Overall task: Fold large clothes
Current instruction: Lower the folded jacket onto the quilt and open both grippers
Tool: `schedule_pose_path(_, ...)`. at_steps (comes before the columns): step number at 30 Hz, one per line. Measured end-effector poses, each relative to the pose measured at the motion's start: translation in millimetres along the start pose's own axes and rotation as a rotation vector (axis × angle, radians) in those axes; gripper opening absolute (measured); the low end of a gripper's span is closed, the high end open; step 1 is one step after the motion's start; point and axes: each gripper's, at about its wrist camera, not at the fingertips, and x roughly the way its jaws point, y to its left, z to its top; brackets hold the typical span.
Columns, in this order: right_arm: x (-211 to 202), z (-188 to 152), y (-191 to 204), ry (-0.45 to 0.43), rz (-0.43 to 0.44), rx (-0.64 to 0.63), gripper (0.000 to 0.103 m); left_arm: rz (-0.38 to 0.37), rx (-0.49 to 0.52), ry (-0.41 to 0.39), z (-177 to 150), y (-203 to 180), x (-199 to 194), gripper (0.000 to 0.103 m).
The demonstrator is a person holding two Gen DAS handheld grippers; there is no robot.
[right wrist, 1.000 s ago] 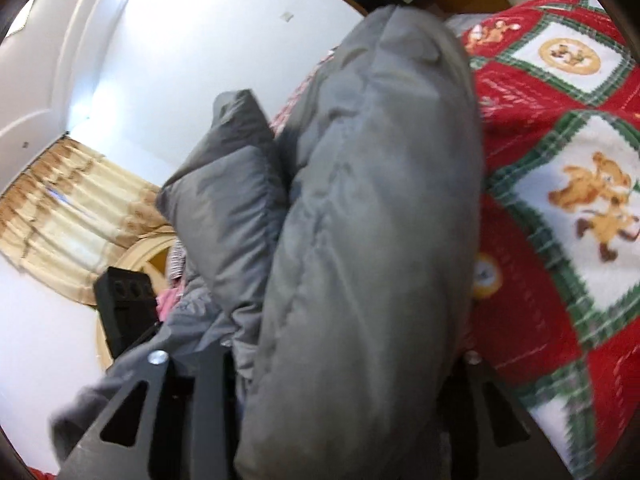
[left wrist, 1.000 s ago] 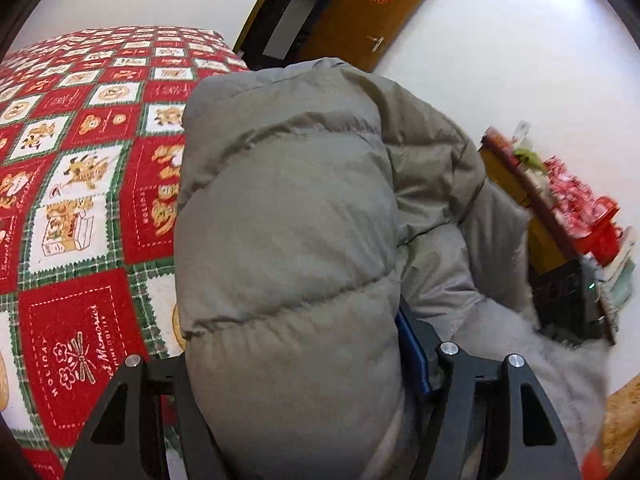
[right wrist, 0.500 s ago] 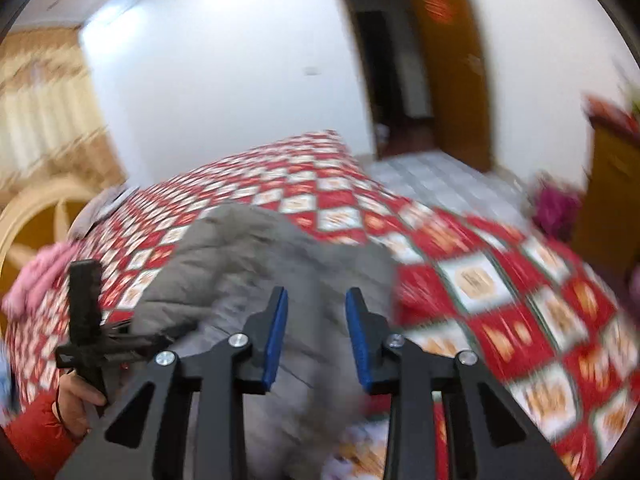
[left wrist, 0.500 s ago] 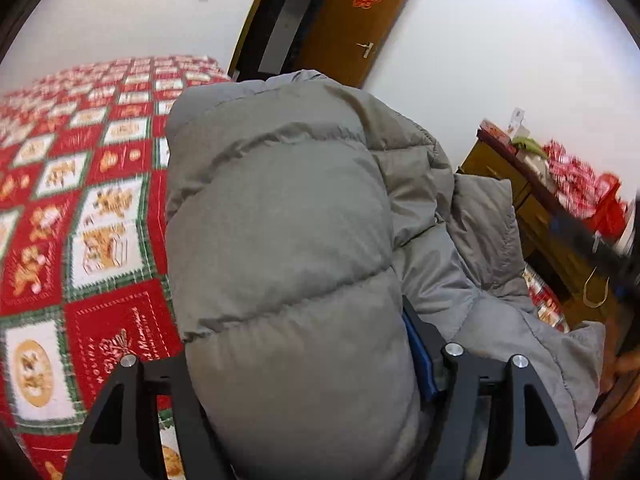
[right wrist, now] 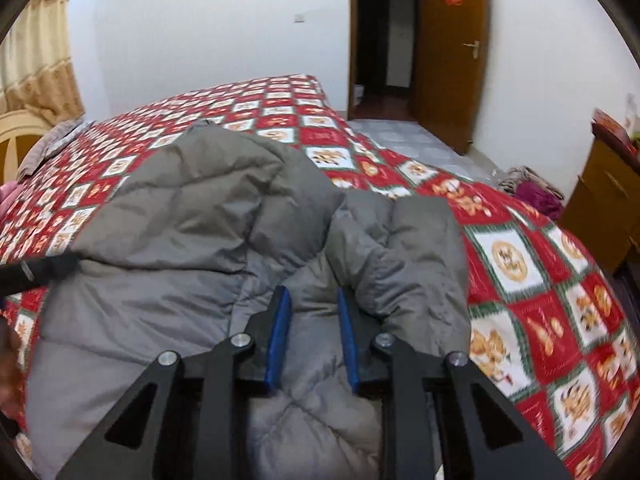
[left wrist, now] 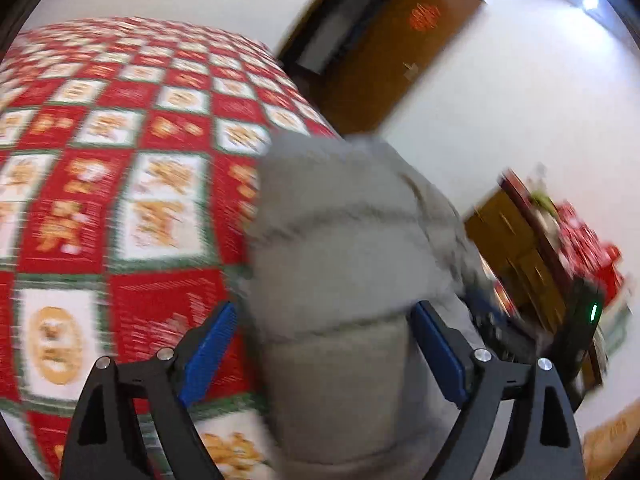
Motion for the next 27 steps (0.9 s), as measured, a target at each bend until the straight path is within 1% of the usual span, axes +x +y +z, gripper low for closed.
schedule_pose_path(2,5.2,-6.3,2.4,-0.014,-0.037,0.017,0.025,0.086,0.005,-0.057,4.6,-4.5,-10.4,0.089)
schedule_pose_path(3,6.2,-5.5,6.8,-0.023,-0.055,0.025,0.025,0.107,0.022,-0.072,5.1,-10.4,-12.9,0.089)
schedule_pose_path(7,7.6,-5.5,8.6,-0.016,-0.073,0.030,0.025,0.120,0.153,-0.093,-8.9,-66.1,-5.0,0.089)
schedule_pose_path(10,7.5,-6.2,4.4,-0.011,-0.057,0.043,0.025,0.150,0.222,-0.075,-22.4,-90.1,14.6,0.089)
schedule_pose_path(11,7.1,-5.8,2.7,-0.009,-0.050,0.051,0.025,0.196,0.254,-0.065,-25.2,-96.2,26.7,0.089)
schedule_pose_path(12,8.0,-8.2,1.0,-0.007,-0.047,0.056,0.025,0.267,0.294,-0.064,-29.9,-100.2,39.6,0.090)
schedule_pose_path(13,8.5,-9.3,-1.0,-0.005,-0.043,0.063,0.025,0.316,0.320,-0.074,-34.1,-99.7,49.4,0.092)
schedule_pose_path(14,9.0,-9.6,-2.0,-0.002,-0.041,0.069,0.025,0.329,0.325,-0.086,-37.4,-96.1,54.8,0.094)
schedule_pose_path(16,11.8,-9.0,-3.5,0.007,-0.037,0.074,0.025,0.328,0.304,-0.088,-38.6,-85.5,62.1,0.098)
schedule_pose_path(20,16.7,-8.0,-7.7,0.025,-0.006,0.099,0.025,0.305,0.265,-0.068,-37.9,-73.5,72.7,0.100)
schedule_pose_path(24,21.8,-6.2,-7.2,0.038,-0.007,0.098,0.025,0.312,0.266,-0.082,-44.0,-72.2,83.1,0.102)
schedule_pose_path(27,25.8,-5.4,-13.1,0.048,0.025,0.129,0.025,0.333,0.281,-0.069,-46.9,-74.9,90.2,0.102)
